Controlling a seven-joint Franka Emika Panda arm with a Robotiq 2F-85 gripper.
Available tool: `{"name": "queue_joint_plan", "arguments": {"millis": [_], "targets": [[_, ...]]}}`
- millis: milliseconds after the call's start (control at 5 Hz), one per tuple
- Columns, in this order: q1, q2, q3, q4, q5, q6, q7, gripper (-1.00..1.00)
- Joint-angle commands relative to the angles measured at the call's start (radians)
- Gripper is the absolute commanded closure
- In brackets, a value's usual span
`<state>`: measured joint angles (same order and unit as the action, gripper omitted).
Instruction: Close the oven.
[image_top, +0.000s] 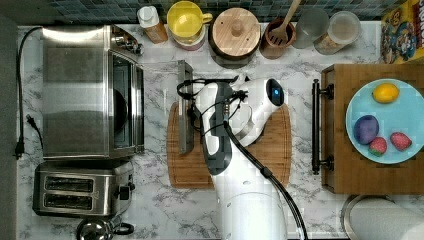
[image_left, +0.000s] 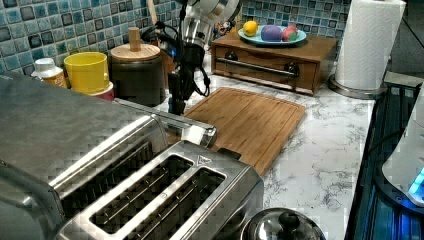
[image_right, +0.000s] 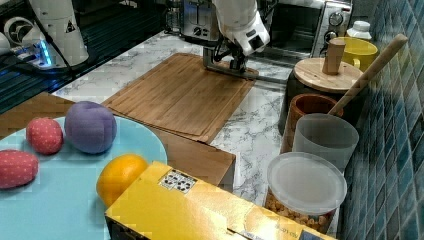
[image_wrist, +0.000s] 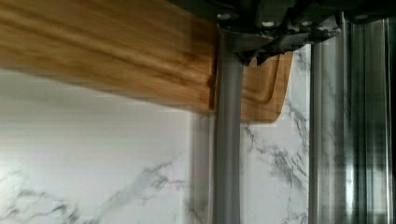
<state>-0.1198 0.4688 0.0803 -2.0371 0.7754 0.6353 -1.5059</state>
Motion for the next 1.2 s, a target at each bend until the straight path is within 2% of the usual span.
{"name": "queue_joint_plan", "arguments": {"millis": [200, 400, 600, 1000, 1200], "targets": [[-0.053, 0.017, 0.008, 0.131, 0.05, -0.201, 0.036, 1.0], [-0.024, 0.084, 0.018, 0.166, 0.039, -0.219, 0.063, 1.0], [0.018, 0.1, 0.011, 0.162, 0.098, -0.202, 0.064, 1.0], [0.014, 0.03, 0.037, 0.095, 0.181, -0.089, 0.074, 1.0], [0.008, 0.018, 0.039, 0.11, 0.186, -0.121, 0.093, 1.0]]}}
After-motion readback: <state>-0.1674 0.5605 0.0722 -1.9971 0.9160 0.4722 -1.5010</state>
